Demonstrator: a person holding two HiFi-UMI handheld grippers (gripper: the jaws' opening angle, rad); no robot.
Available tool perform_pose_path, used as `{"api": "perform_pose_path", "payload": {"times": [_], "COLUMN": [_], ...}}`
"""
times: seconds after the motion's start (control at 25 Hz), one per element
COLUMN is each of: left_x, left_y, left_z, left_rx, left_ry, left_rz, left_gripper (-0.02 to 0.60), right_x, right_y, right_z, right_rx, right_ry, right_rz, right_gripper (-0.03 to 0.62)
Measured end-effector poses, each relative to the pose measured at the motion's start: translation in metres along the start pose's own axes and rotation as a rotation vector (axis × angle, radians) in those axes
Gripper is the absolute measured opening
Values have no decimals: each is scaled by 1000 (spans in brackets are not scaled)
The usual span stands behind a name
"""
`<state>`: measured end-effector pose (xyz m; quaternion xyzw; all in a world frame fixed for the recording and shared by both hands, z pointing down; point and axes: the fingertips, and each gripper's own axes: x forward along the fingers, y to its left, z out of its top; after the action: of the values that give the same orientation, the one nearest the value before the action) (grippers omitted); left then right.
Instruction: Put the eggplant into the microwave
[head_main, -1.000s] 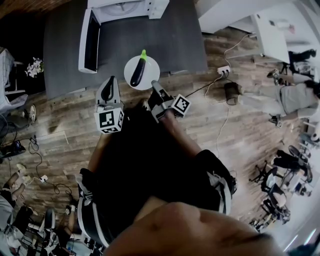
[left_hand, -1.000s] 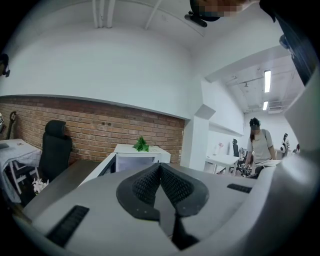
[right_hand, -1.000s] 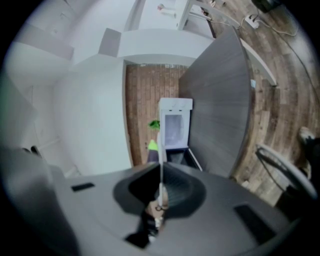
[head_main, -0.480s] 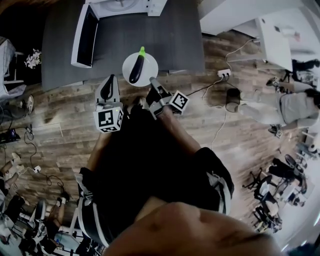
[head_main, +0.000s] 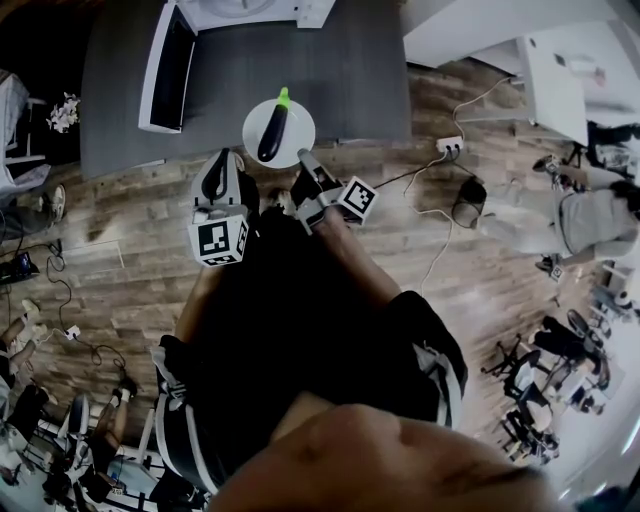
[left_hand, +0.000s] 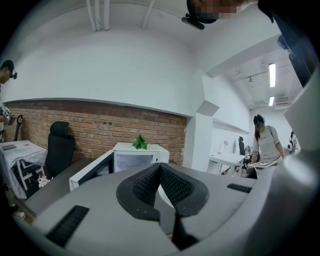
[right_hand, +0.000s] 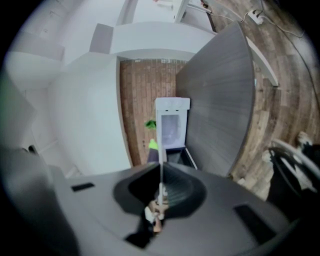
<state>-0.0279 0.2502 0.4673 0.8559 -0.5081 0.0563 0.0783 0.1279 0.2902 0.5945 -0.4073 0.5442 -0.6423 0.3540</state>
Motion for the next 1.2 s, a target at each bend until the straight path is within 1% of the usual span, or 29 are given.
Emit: {"api": "perform_pose_path", "payload": {"times": [0.28,0.6,0.84,1.2], "left_x": [12,70,103,144], "left_y": [10,51,74,103], "left_z": [15,18,32,43], "left_rx": [-10,-21,-22,-20], "left_ry": [-25,-17,-17,-2], "left_rz": [1,-23,-67,-161], "left_gripper": [37,37,37,37], "right_x": [14,79,115,157], "right_y": [15,15,25,28], "right_z": [2,19,25,38], "right_rx": [-10,0,-7,-10], "right_ry": [-5,-22,-50,-132], "right_rz": [14,17,22,6], "right_gripper": [38,38,38,38]}}
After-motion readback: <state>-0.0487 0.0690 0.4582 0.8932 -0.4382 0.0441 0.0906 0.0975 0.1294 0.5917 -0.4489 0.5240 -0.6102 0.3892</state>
